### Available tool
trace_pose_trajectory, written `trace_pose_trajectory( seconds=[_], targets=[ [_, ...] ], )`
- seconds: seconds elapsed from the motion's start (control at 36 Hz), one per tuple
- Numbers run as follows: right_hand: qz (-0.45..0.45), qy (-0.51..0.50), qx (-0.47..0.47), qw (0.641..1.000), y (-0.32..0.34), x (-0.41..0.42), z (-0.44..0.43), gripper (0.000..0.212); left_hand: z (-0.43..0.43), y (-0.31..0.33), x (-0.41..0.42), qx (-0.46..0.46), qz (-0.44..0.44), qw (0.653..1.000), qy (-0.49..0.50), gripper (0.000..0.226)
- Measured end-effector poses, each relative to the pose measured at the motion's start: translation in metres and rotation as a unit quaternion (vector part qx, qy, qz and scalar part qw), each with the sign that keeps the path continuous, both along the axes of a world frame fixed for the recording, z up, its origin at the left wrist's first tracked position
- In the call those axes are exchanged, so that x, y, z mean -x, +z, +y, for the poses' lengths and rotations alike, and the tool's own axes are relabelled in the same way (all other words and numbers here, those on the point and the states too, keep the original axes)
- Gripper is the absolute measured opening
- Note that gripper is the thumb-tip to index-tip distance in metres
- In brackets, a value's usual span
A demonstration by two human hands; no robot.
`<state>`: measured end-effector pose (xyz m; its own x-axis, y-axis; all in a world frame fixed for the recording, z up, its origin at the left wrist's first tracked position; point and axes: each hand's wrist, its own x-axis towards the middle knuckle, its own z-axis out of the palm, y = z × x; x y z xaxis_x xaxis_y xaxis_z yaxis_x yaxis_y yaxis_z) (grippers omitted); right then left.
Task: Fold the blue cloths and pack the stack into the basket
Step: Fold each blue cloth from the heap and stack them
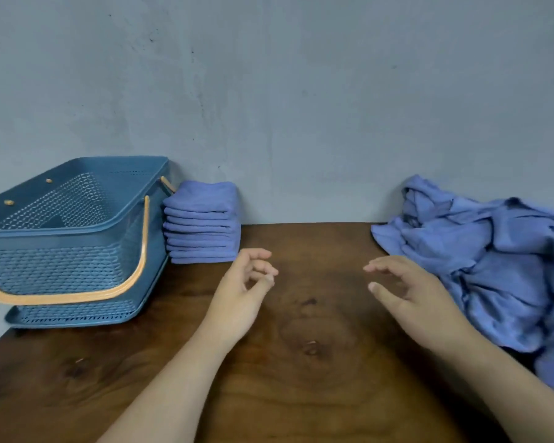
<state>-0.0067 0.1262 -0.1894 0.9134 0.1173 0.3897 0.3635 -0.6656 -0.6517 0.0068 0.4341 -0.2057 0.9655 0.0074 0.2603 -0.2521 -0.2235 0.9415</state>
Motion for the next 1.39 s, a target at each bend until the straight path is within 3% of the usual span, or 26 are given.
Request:
trace_pose_trajectory(
  seconds=[0.22, 0.31, 0.44, 0.61, 0.67, 0.75, 0.83, 0.89, 0.94, 1.0, 1.19, 1.39],
  targets=[
    [-0.127, -0.149, -0.029, 0.98, -0.005, -0.02, -0.05, 0.025, -0.053, 0.009, 0.026, -0.151, -0.06, 0.983, -0.083, 0.029],
    [-0.132, -0.166, -0.037, 0.977, -0.004, -0.021, -0.061, 0.024, -0.085, 0.013, 0.024, -0.162, -0.063, 0.98, -0.092, 0.028],
    [-0.141, -0.206, -0.167, 0.954, 0.0, -0.02, -0.073, 0.025, -0.158, 0.039, -0.001, -0.194, -0.081, 0.97, -0.122, 0.026],
    [-0.125, -0.191, -0.146, 0.963, -0.013, -0.027, -0.072, 0.015, -0.27, 0.085, -0.063, -0.235, -0.153, 0.943, -0.181, 0.028],
    [-0.108, -0.174, -0.154, 0.967, -0.015, -0.029, -0.072, 0.021, -0.308, 0.102, -0.074, -0.272, -0.176, 0.921, -0.218, 0.036],
    [-0.073, -0.176, -0.149, 0.97, -0.016, -0.031, -0.074, 0.026, -0.356, 0.113, -0.086, -0.4, -0.211, 0.844, -0.29, 0.056],
    [-0.041, -0.173, -0.121, 0.977, -0.023, -0.034, -0.075, 0.029, -0.383, 0.108, -0.097, -0.504, -0.262, 0.771, -0.287, 0.042],
    [-0.052, -0.167, -0.086, 0.981, -0.026, -0.035, -0.074, 0.036, -0.391, 0.11, -0.097, -0.505, -0.282, 0.78, -0.239, 0.03],
    [-0.074, -0.161, -0.103, 0.979, -0.024, -0.034, -0.073, 0.023, -0.39, 0.118, -0.093, -0.482, -0.272, 0.808, -0.204, 0.023],
    [-0.099, -0.152, -0.106, 0.978, -0.02, -0.03, -0.07, 0.013, -0.379, 0.128, -0.094, -0.49, -0.27, 0.814, -0.158, 0.022],
    [-0.167, -0.062, -0.094, 0.979, 0.0, -0.011, -0.055, 0.024, -0.279, 0.174, -0.11, -0.474, -0.231, 0.85, -0.022, 0.014],
    [-0.265, 0.015, -0.049, 0.963, 0.012, 0.007, -0.039, 0.026, -0.172, 0.201, -0.108, -0.34, -0.207, 0.911, 0.105, 0.019]
  ],
)
